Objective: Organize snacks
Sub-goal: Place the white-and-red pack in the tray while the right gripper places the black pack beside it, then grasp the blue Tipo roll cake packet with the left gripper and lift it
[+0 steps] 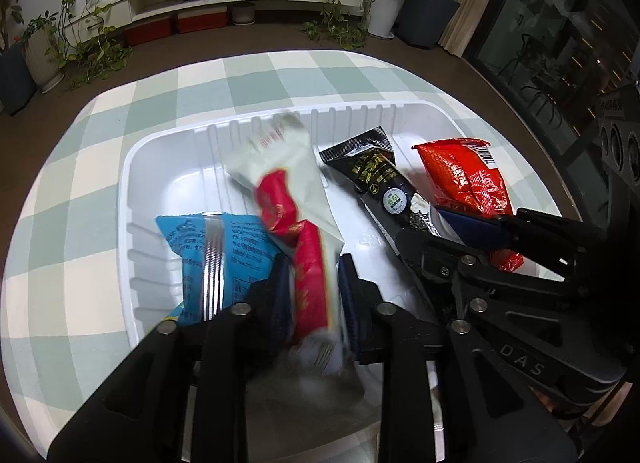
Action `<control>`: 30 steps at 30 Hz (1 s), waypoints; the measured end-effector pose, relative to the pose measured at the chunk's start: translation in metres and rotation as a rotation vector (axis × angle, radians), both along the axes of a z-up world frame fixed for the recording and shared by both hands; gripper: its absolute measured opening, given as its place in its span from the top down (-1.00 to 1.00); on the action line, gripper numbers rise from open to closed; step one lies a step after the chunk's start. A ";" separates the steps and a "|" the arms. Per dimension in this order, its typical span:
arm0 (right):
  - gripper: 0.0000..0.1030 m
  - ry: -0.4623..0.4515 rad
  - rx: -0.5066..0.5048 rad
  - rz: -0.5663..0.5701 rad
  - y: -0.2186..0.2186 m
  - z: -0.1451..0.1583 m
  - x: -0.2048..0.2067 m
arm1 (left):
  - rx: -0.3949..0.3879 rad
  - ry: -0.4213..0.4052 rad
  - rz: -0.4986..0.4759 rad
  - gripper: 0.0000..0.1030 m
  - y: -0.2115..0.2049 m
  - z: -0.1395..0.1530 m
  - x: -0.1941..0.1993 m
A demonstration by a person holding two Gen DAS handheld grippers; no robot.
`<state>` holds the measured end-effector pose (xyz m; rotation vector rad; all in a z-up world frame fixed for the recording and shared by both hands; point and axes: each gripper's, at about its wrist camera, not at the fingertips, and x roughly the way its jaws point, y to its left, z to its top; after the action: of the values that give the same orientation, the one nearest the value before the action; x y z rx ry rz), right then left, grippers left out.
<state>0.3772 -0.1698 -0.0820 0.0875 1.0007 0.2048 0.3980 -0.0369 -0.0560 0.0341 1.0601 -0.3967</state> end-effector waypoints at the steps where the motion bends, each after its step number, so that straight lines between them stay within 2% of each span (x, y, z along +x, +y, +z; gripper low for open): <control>1: 0.35 -0.005 0.000 -0.002 0.000 0.002 -0.001 | 0.002 -0.006 0.002 0.39 0.001 0.002 -0.001; 3: 0.35 -0.016 -0.001 -0.006 -0.002 0.008 -0.004 | -0.008 -0.015 0.007 0.19 0.003 0.007 -0.004; 9: 0.28 -0.068 -0.007 -0.004 -0.009 0.033 -0.022 | -0.013 -0.065 0.016 -0.14 0.011 0.031 -0.026; 13: -0.12 -0.124 0.024 -0.014 -0.017 0.060 -0.046 | -0.030 -0.111 0.032 -0.40 0.022 0.055 -0.051; 14: -0.24 -0.133 0.037 -0.018 -0.020 0.066 -0.052 | -0.035 -0.120 0.035 -0.54 0.024 0.060 -0.057; 17: -0.42 -0.169 0.088 -0.025 -0.029 0.086 -0.080 | -0.052 -0.169 0.024 -0.96 0.033 0.078 -0.088; 22: -0.61 -0.246 0.176 -0.056 -0.048 0.110 -0.144 | -0.061 -0.229 0.005 -0.99 0.045 0.092 -0.150; 26: -0.62 -0.253 0.233 -0.069 -0.058 0.109 -0.194 | -0.061 -0.168 0.030 -0.99 0.057 0.089 -0.196; 28: -0.62 -0.253 0.241 -0.078 -0.061 0.105 -0.223 | -0.082 -0.173 0.050 -0.99 0.066 0.086 -0.220; 30: -0.62 -0.247 0.257 -0.091 -0.062 0.095 -0.251 | -0.067 -0.170 0.042 -0.99 0.071 0.080 -0.241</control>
<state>0.1259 -0.2322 0.0134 0.3342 0.7186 0.2536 0.1565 0.0338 0.0244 -0.0136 0.8783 -0.3841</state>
